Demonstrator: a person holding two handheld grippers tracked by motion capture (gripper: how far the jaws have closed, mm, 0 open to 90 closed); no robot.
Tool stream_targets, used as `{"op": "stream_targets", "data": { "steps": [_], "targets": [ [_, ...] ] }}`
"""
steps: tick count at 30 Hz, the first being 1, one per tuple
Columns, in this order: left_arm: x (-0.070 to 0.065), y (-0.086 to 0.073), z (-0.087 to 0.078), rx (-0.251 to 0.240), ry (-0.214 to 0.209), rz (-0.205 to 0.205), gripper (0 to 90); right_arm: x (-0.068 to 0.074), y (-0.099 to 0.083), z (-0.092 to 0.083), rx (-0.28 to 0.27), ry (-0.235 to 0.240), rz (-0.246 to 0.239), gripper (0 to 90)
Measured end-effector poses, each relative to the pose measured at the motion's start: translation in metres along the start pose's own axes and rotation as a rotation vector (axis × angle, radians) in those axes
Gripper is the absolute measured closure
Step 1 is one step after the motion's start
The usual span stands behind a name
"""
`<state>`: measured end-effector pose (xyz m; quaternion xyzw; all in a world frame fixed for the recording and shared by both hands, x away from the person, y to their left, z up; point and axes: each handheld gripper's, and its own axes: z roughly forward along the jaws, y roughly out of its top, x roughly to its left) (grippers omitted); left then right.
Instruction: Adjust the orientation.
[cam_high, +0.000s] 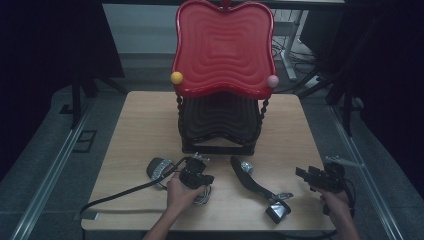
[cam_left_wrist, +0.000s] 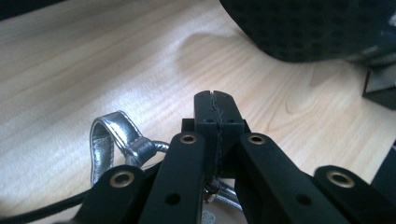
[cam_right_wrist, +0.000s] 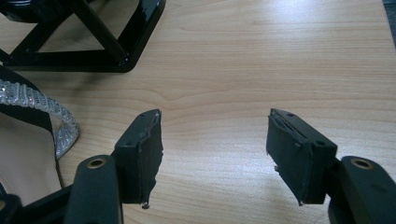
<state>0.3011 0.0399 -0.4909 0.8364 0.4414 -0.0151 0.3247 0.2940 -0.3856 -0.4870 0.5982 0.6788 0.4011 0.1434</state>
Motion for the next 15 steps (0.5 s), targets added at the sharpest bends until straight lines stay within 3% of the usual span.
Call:
{"op": "stream_targets", "data": {
  "steps": [5, 8, 11, 15],
  "targets": [
    [-0.002, -0.013, -0.006, -0.004, -0.030, -0.005, 89.9, 0.000, 0.000, 0.000, 0.000, -0.007, -0.006, 36.1],
    [-0.006, -0.023, -0.013, 0.012, -0.025, 0.017, 90.0, 0.002, 0.000, 0.000, 0.002, -0.007, -0.010, 36.1],
    [-0.006, -0.036, -0.022, 0.025, -0.049, 0.015, 90.0, 0.002, 0.001, 0.000, 0.003, -0.006, -0.010, 36.1],
    [-0.004, -0.052, -0.034, 0.048, -0.042, 0.032, 90.0, 0.002, 0.001, 0.000, 0.002, -0.008, -0.008, 36.1]
  ]
}}
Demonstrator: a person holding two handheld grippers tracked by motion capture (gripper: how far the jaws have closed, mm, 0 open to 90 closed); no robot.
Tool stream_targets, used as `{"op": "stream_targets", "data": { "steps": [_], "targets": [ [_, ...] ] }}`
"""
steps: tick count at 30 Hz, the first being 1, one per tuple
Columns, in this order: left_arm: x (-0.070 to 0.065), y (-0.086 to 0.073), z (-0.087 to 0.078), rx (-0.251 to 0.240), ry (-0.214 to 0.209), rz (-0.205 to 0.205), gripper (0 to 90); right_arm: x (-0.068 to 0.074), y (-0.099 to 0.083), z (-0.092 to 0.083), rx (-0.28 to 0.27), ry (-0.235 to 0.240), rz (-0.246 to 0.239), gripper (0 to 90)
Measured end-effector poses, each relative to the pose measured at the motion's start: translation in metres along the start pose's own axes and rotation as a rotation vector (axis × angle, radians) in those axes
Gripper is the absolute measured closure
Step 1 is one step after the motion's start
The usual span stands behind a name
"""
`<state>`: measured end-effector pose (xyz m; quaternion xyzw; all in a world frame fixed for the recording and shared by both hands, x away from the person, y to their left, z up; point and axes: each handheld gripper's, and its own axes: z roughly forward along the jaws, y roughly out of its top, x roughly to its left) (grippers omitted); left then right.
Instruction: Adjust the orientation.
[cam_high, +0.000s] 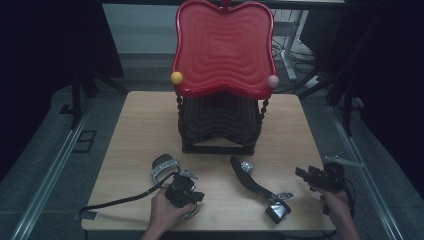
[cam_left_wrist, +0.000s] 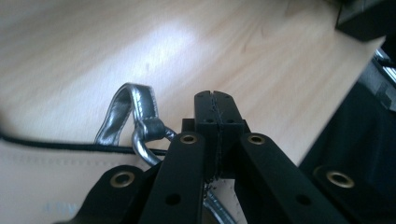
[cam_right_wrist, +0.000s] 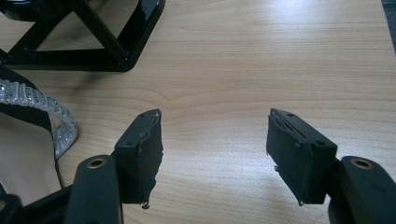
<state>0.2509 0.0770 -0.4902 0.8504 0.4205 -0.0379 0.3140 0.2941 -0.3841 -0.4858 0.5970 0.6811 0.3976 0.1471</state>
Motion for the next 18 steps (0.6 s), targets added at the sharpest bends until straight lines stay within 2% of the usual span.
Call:
{"op": "stream_targets", "data": {
  "steps": [2, 9, 13, 16, 18],
  "targets": [
    [0.001, -0.008, -0.006, 0.017, 0.021, 0.011, 90.0, 0.000, 0.000, 0.000, -0.001, -0.002, 0.000, 36.1],
    [0.016, -0.032, -0.031, 0.060, 0.024, -0.004, 89.9, 0.001, 0.000, 0.000, 0.002, -0.004, -0.002, 36.1],
    [0.029, -0.044, -0.045, 0.073, 0.039, -0.030, 89.9, 0.003, 0.000, 0.001, 0.007, -0.006, -0.008, 36.1],
    [0.043, -0.051, -0.054, 0.067, 0.073, -0.057, 89.8, 0.003, 0.000, 0.002, 0.009, -0.005, -0.008, 36.1],
    [0.051, -0.055, -0.059, 0.068, 0.077, -0.075, 89.8, 0.004, -0.001, 0.002, 0.010, -0.006, -0.011, 36.1]
  ]
}}
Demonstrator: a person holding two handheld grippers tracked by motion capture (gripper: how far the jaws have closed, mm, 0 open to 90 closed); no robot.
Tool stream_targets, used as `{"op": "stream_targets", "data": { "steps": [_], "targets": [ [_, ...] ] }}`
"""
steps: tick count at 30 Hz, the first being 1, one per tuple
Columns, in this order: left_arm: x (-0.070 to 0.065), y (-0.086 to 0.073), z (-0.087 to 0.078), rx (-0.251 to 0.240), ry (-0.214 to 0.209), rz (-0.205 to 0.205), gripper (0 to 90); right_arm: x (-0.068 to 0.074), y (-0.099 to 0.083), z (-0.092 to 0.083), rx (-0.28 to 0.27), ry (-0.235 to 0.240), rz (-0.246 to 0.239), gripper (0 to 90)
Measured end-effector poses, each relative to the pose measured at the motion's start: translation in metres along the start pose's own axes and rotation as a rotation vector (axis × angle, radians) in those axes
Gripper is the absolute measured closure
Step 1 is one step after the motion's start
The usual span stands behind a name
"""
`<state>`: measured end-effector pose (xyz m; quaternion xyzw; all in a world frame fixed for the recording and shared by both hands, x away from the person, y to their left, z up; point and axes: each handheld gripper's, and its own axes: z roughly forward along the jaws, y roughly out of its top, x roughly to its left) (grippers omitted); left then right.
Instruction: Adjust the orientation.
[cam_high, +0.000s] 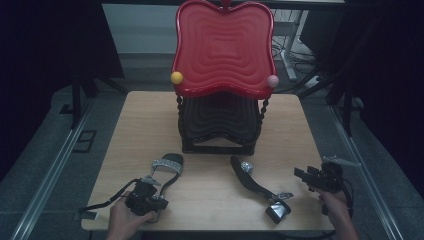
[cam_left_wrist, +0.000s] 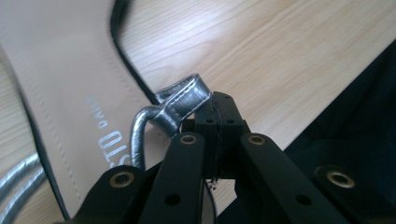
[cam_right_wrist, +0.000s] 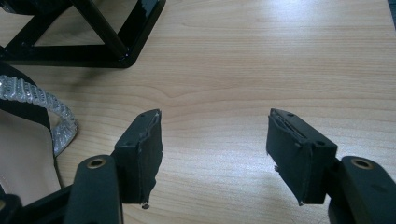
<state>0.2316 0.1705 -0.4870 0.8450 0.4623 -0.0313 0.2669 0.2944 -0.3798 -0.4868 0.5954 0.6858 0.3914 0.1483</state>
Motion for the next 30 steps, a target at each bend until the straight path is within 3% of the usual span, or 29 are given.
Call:
{"op": "stream_targets", "data": {
  "steps": [7, 10, 13, 16, 17, 21, 24, 30],
  "targets": [
    [0.016, -0.009, -0.011, 0.000, 0.039, -0.028, 88.5, 0.000, 0.000, 0.001, 0.002, -0.001, 0.000, 36.0],
    [0.016, -0.012, -0.015, -0.011, 0.050, -0.041, 85.5, 0.000, 0.000, 0.000, 0.001, 0.000, -0.002, 36.0],
    [0.009, -0.010, -0.019, -0.032, 0.022, -0.001, 76.8, 0.000, 0.000, 0.001, 0.002, 0.002, 0.002, 36.0],
    [0.004, -0.004, -0.029, -0.120, -0.079, 0.013, 65.7, 0.000, -0.001, 0.002, 0.004, -0.003, -0.001, 35.8],
    [0.003, -0.001, -0.033, -0.145, -0.090, 0.010, 62.9, 0.000, -0.001, 0.002, 0.006, -0.004, 0.001, 35.7],
    [0.009, 0.014, -0.043, -0.196, -0.064, -0.024, 49.3, 0.001, -0.001, 0.002, 0.007, -0.003, -0.006, 35.8],
    [0.015, 0.022, -0.043, -0.209, -0.037, -0.045, 40.8, 0.001, -0.001, 0.002, 0.005, -0.001, -0.011, 35.8],
    [0.028, 0.034, -0.038, -0.228, 0.025, -0.106, 33.4, 0.000, -0.001, 0.001, 0.004, -0.006, -0.010, 35.7]
  ]
}}
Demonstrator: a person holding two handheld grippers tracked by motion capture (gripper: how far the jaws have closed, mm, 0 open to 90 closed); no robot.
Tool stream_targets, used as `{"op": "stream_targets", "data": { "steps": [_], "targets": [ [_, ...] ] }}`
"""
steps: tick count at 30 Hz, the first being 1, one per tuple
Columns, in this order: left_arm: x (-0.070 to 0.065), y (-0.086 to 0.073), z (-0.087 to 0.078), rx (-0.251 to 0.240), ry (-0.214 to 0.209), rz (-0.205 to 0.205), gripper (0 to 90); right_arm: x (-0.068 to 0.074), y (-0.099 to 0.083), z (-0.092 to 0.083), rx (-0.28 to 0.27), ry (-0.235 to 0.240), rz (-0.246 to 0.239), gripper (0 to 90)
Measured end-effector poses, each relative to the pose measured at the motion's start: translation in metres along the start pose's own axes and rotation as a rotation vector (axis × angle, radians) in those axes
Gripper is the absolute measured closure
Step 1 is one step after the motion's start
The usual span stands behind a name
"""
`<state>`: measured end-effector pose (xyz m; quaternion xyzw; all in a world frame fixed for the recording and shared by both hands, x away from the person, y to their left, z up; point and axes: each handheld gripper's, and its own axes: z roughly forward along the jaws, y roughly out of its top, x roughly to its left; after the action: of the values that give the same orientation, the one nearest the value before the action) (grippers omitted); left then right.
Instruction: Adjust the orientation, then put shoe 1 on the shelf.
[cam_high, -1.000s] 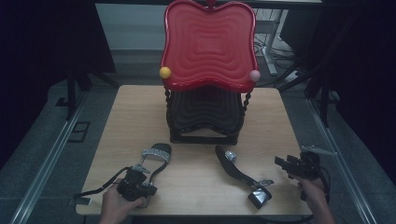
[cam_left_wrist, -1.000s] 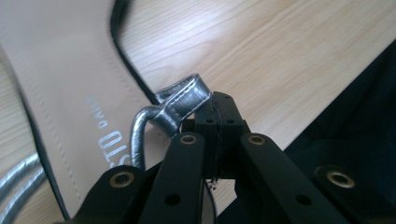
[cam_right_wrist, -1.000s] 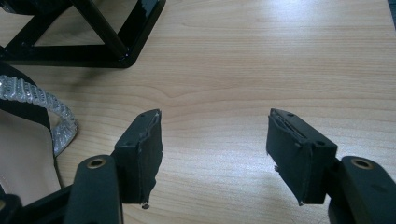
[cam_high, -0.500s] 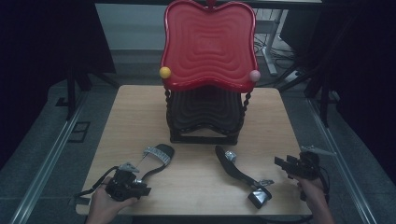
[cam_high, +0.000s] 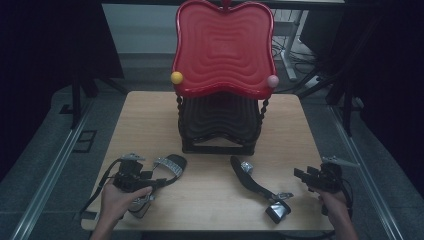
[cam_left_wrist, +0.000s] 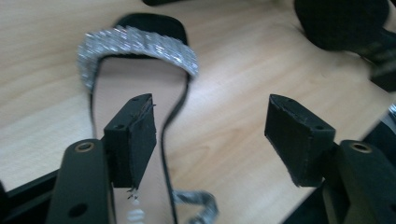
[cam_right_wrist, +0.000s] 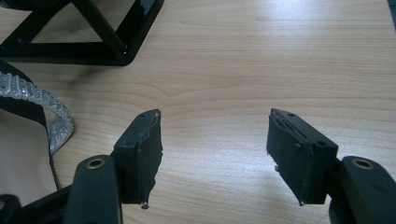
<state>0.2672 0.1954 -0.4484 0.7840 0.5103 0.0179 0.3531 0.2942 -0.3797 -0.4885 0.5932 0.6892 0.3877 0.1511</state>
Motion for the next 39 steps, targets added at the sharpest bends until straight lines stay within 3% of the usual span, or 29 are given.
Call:
{"op": "stream_targets", "data": {
  "steps": [5, 11, 25, 28, 30, 32, 36, 39],
  "targets": [
    [0.003, 0.004, 0.000, -0.026, 0.019, -0.019, 31.7, 0.000, 0.001, -0.001, -0.014, 0.002, -0.003, 35.7],
    [0.009, 0.005, 0.002, -0.014, 0.032, -0.019, 32.4, 0.001, 0.000, 0.000, -0.009, 0.011, -0.021, 35.4],
    [0.013, 0.007, 0.034, 0.135, 0.147, 0.040, 32.2, 0.001, 0.000, 0.001, -0.001, 0.004, -0.022, 35.3],
    [0.018, 0.003, 0.038, 0.152, 0.137, 0.012, 31.0, 0.000, 0.000, 0.000, 0.000, 0.002, -0.024, 35.3],
    [0.022, 0.000, 0.040, 0.175, 0.162, 0.018, 30.7, 0.000, 0.000, 0.000, -0.001, 0.002, -0.024, 35.2],
    [0.025, -0.003, 0.040, 0.179, 0.156, 0.006, 30.6, 0.000, 0.000, 0.001, 0.000, 0.001, -0.022, 35.2],
    [0.027, -0.008, 0.046, 0.208, 0.169, 0.003, 29.7, 0.000, 0.000, 0.002, 0.006, -0.002, -0.024, 35.2],
    [0.025, -0.010, 0.052, 0.235, 0.189, 0.024, 29.5, 0.001, 0.000, 0.002, 0.004, -0.001, -0.024, 34.9]
  ]
}}
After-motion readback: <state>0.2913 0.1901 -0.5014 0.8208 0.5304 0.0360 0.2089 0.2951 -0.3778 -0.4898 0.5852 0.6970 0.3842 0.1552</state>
